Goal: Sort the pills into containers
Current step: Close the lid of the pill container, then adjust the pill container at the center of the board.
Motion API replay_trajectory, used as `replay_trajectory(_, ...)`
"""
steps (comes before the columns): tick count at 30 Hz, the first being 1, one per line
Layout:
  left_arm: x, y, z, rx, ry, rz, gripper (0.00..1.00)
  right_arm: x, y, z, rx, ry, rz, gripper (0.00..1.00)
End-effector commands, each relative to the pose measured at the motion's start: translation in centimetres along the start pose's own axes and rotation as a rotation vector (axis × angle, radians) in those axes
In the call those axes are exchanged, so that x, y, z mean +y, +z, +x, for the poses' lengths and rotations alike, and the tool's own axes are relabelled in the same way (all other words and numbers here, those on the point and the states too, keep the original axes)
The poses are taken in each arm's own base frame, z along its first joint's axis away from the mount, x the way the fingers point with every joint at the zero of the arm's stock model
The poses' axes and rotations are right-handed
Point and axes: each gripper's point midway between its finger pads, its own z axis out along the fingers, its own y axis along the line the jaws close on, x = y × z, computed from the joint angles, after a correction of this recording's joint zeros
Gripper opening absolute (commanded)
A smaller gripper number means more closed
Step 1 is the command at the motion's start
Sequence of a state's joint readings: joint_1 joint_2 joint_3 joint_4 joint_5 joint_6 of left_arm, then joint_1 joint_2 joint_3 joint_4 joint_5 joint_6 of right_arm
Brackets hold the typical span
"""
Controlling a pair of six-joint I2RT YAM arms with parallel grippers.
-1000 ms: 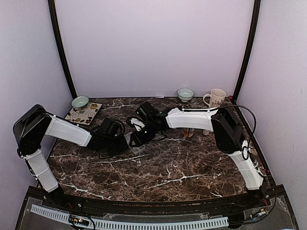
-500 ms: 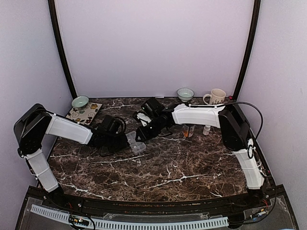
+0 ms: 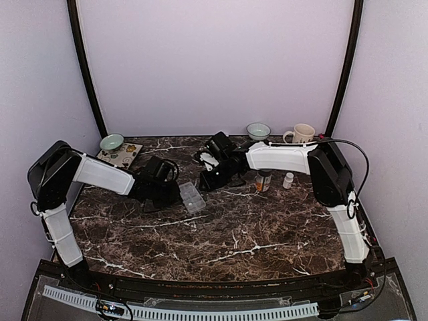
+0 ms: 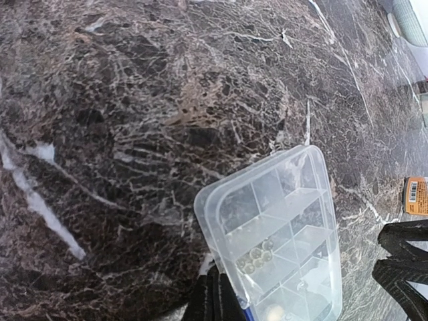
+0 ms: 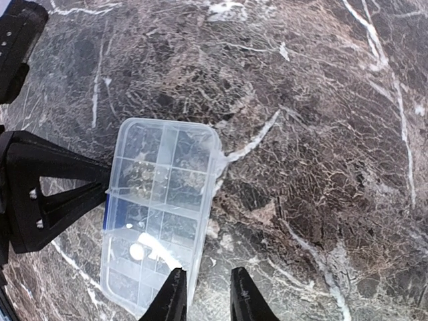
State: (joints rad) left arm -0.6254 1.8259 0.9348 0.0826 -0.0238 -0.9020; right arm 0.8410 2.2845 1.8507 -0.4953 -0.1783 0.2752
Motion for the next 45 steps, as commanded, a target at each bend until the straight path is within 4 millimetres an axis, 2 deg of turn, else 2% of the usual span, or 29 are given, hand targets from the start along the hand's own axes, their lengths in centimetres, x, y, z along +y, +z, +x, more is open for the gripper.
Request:
replay_trajectory(1,-0.7,0.4,-0.3,0.017,0.028,0.01,0.0,-1.1,1.6,1.0,0.025,0.022,0.014,0.21)
replay_trajectory(5,-1.5,1.0,-0.3,0.039,0.044,0.029,0.0,-1.3,2.3,1.7,0.047,0.029,0.013,0.18)
replay_trajectory(9,-1.3,1.5,-1.5,0.031,0.03,0.03,0.0,-1.4,2.7,2.4,0.066,0.034,0.008,0.17)
replay_trajectory(16,-2.2,1.7,-2.2,0.026,0.046,0.044,0.0,-1.4,2.2,2.9,0.055,0.05,0.005,0.16)
replay_trajectory(26,-3.7,2.4,-2.7,0.036,0.062,0.079,0.0,-0.4,1.1,3.2,0.043,0.076,-0.033,0.16)
replay_trajectory(45,-5.0,2.6,-3.2,0.041,0.071,0.117,0.0,1.2,0.5,3.8,0.039,0.085,-0.054,0.17)
